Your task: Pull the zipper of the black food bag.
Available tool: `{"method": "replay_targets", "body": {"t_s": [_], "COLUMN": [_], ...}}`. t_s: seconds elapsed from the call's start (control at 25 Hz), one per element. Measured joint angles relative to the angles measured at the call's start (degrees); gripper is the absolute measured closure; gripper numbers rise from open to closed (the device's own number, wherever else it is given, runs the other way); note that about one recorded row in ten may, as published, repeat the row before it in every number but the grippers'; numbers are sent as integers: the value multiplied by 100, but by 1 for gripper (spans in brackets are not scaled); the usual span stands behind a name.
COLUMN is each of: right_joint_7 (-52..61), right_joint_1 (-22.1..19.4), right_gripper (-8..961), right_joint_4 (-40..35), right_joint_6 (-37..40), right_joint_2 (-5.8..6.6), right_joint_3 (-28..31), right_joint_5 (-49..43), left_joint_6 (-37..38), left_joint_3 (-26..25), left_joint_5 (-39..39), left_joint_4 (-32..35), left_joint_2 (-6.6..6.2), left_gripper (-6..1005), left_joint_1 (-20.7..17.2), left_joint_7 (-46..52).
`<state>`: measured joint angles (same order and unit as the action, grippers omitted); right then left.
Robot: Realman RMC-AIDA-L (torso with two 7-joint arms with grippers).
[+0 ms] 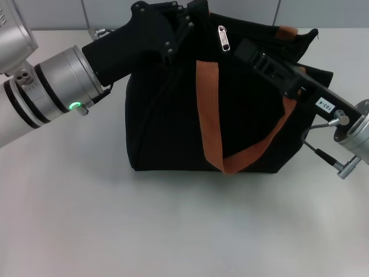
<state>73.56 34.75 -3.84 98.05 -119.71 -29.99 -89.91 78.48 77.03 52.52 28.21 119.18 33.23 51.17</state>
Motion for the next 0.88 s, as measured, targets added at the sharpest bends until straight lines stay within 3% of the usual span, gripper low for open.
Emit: {"method": "replay_targets", "body": {"t_s": [0.88], "right_joint_7": [276], "right_joint_1": [401], "right_gripper": [711], "right_joint_4": [201], "right_joint_6": [-503], "right_joint_2": [1], "right_joint_3": [-121], "right_joint_5": [20], "left_joint_6": [-3], "left_joint_3": [58], "left_joint_5": [-3], "left_joint_4": [-14], "left_joint_2": [0], "left_gripper": [973], "left_joint_1": [32], "left_joint_7": [-2]}}
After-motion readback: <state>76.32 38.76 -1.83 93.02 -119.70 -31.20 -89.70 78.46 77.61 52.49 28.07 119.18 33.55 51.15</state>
